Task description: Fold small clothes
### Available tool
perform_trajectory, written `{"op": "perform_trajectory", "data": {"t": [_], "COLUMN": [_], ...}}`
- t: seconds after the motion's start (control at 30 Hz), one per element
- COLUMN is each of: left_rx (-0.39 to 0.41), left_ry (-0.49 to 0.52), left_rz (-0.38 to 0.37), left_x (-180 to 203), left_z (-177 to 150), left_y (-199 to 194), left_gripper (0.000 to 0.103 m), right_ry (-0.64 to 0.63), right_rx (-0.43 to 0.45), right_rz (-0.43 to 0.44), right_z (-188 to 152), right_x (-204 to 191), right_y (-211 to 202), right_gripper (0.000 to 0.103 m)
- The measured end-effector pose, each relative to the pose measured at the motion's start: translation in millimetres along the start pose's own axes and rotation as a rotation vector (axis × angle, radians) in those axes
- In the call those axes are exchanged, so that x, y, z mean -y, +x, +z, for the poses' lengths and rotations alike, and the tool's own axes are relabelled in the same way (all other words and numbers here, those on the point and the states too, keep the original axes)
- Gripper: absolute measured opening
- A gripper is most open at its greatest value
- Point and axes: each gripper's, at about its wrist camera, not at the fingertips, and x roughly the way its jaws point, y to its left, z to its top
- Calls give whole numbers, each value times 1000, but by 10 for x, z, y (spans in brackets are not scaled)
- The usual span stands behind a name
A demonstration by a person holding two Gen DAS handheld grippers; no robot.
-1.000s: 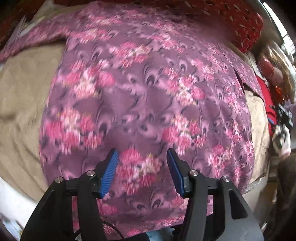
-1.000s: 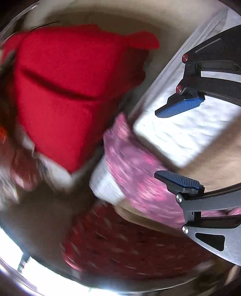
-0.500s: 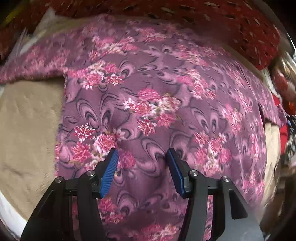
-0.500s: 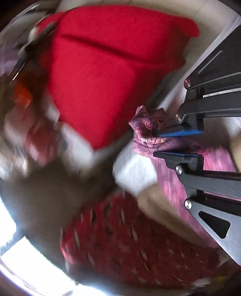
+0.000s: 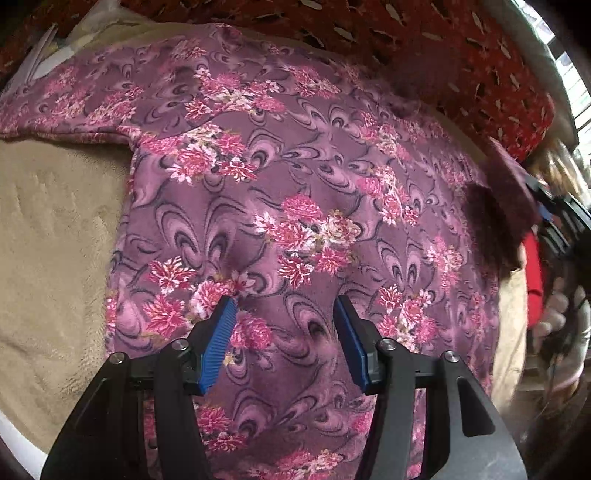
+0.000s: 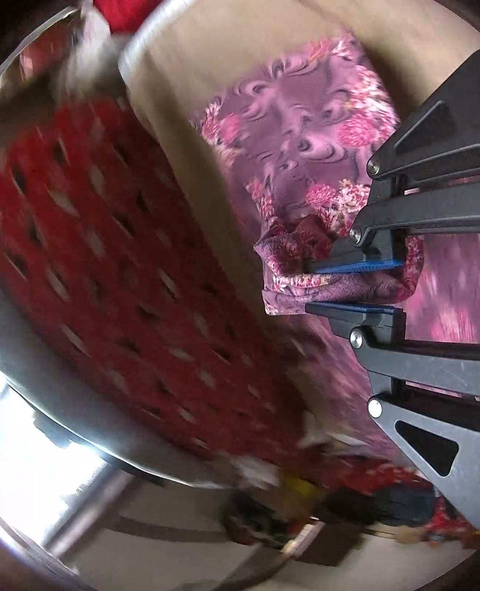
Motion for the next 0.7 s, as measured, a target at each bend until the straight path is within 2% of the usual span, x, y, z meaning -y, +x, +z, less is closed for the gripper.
{"op": "perform_trajectory", "data": {"t": [0.23,0.3,0.37,0.43,0.5,0.57,0.63,0.67,0.7], "left_rx": [26,26,21,12,4,-5,-20,-30,-41], "left_ry": [-3,-13,-21,-28,-32,-32,-29,-29,-32], "left_rz": [-47,-62,-69,-82,-103,-129,-155,-161,-166], "left_x": [-209,-262,-292,-308,-286,-201,-81,-8,61], "left_z": [-55,-64,-73,-99,-107,-88,-73,-55,-32], "left_y": [-232,-254,-250,-249,-235,-196,-137,-87,-28], "left_gripper": [54,54,54,54,54,54,54,54,54], "right_ry": [-90,-113,-120,-113,-108,-114,-125,-119,-106], "right_rx": [-136,-163,-208,-297,-369,-361,-320,-272,-233], "right_rz": [77,68,45,19,19,60,82,82,69], "right_z": [-503,-671,-826,-999,-1136,-1166,-1125,-1075,-1029], "right_x": [-905,-1096,-1197,-1194,-1167,-1161,-1123,-1057,-948], "right_y": [688,850,1011,1200,1258,1121,883,708,544], "right_gripper": [14,15,21,24,23,24,38,49,53]}}
